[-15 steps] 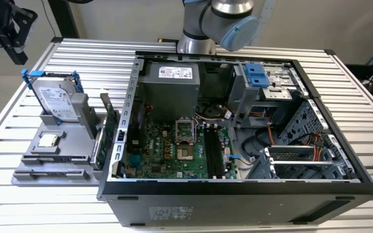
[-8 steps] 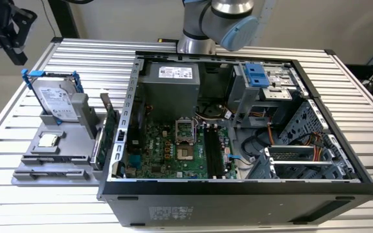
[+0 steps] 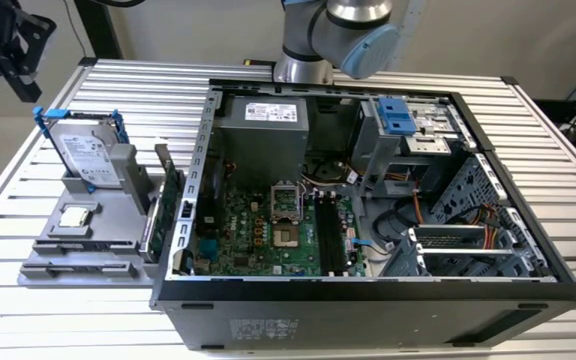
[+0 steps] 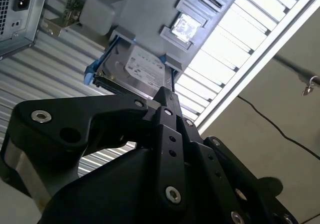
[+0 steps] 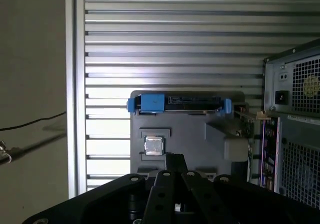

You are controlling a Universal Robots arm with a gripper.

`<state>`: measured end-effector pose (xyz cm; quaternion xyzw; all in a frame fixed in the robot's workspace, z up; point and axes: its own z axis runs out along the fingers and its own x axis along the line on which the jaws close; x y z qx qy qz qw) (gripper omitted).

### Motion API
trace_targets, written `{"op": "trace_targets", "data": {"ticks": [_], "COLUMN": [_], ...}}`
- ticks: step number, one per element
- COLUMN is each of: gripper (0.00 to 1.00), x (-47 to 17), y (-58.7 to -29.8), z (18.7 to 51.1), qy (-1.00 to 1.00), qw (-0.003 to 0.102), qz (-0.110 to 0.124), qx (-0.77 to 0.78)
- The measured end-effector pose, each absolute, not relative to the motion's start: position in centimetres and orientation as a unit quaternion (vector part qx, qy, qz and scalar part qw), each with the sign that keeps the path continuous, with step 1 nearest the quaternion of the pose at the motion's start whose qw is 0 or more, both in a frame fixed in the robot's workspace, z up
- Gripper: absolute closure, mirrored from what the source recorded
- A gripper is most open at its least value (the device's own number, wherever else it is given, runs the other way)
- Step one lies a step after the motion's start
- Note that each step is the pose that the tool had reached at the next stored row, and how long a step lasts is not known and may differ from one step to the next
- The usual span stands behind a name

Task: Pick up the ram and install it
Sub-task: 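Reach for the ram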

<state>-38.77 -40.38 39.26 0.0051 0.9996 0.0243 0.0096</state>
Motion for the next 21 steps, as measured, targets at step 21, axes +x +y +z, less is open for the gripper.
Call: {"op": "trace_targets", "data": {"ticks": [21], "gripper": [1.00], "x": [-38.82], "y": [-41.05], "z": [39.26], "qy": [1.000], "qw": [0.010], "qz": [0.024], "qx": [0.005]}}
